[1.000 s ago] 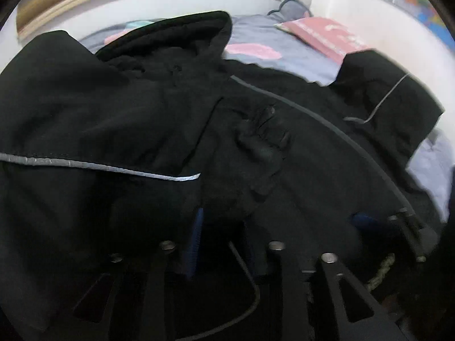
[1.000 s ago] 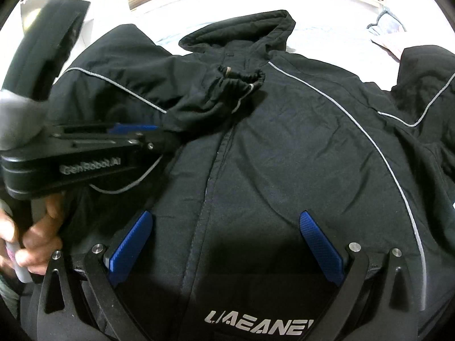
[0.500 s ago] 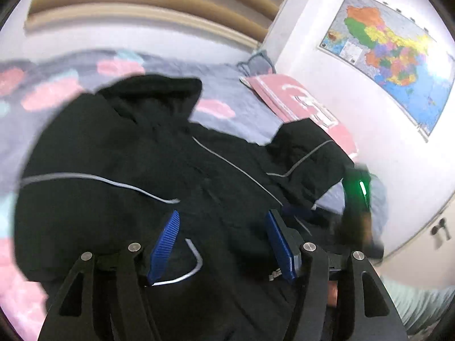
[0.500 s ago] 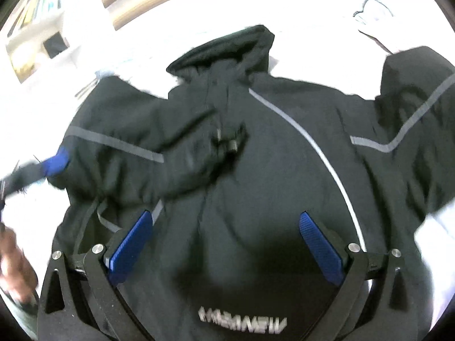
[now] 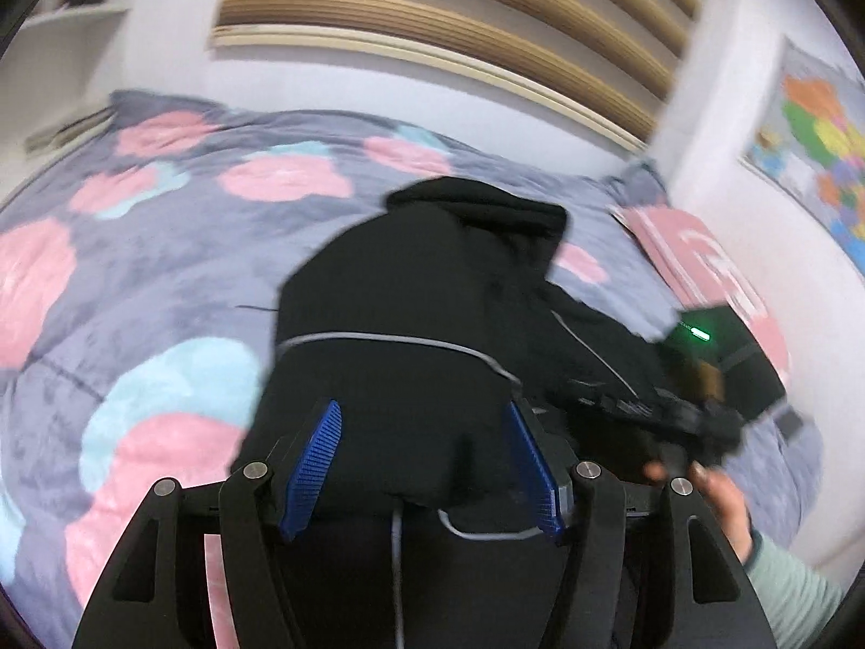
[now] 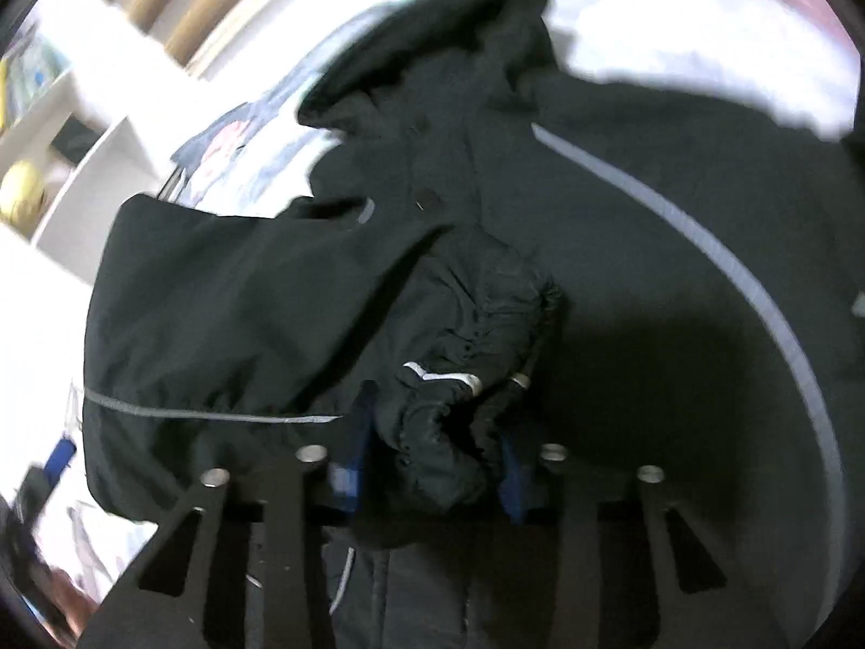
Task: Fold large clothes
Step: 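Grasp the other sleeve cuff with the right gripper and fold it across the body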
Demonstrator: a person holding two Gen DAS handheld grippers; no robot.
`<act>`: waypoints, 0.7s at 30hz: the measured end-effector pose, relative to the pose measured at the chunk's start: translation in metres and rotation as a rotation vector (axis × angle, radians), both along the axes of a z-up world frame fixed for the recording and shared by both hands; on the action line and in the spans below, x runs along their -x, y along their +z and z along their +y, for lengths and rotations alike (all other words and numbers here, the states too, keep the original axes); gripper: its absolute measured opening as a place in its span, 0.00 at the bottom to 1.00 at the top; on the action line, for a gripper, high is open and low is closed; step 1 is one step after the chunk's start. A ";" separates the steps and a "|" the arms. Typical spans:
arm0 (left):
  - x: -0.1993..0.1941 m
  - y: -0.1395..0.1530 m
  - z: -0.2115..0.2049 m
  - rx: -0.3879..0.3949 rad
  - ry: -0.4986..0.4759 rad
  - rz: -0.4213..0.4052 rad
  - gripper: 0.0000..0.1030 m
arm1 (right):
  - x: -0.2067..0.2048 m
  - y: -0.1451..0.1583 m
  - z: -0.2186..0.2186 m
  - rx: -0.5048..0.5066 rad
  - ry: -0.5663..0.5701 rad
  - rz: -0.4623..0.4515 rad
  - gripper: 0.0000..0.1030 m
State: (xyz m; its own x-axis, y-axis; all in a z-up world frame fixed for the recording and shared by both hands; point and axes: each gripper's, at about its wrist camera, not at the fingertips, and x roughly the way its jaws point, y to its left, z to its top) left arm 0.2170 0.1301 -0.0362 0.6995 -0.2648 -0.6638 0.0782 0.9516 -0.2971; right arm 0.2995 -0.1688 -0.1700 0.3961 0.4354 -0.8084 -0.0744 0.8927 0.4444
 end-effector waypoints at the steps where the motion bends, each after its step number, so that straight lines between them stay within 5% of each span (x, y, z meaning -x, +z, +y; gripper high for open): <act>1: -0.002 -0.002 0.004 0.008 0.016 0.004 0.63 | 0.003 0.010 -0.002 0.028 0.004 -0.031 0.35; 5: -0.022 -0.011 -0.003 -0.045 0.072 0.011 0.63 | 0.019 0.065 -0.045 0.100 -0.092 -0.172 0.34; 10: -0.053 -0.030 -0.052 -0.085 -0.043 0.044 0.63 | 0.028 0.098 -0.108 0.248 -0.210 -0.262 0.34; 13: -0.071 -0.059 -0.073 -0.130 -0.052 0.107 0.63 | 0.023 0.076 -0.124 0.341 -0.216 -0.222 0.34; 17: -0.086 -0.109 -0.075 -0.120 -0.030 0.218 0.62 | 0.016 0.007 -0.132 0.390 -0.186 -0.067 0.35; 21: -0.078 -0.118 -0.086 -0.175 -0.037 0.164 0.63 | 0.025 -0.015 -0.128 0.455 -0.180 -0.105 0.36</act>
State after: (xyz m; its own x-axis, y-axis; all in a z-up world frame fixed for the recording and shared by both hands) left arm 0.2949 0.0442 -0.1543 0.5707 -0.1586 -0.8057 0.0779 0.9872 -0.1391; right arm 0.2745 -0.2967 -0.1852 0.5217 -0.0347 -0.8524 0.0748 0.9972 0.0052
